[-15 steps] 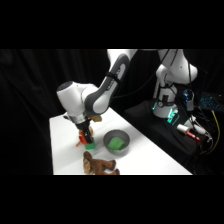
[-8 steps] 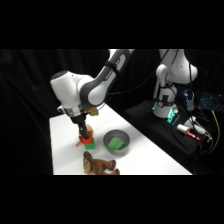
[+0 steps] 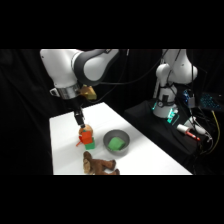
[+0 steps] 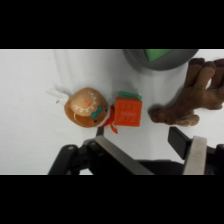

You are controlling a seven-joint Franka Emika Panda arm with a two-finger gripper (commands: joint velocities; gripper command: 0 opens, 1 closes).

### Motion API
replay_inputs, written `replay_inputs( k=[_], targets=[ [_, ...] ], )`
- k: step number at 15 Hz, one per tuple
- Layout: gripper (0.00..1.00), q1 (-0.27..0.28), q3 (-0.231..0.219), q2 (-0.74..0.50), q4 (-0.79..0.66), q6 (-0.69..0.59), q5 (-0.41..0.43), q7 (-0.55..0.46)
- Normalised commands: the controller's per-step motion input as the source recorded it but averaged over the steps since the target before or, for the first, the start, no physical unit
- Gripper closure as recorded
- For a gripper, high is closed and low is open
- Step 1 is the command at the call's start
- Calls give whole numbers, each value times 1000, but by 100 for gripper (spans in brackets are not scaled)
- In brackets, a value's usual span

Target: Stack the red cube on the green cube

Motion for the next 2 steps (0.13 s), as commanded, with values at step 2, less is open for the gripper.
replay_inputs(
  k=[2],
  targets=[
    [0, 4, 40, -297, -31, -223, -45, -134]
  ],
)
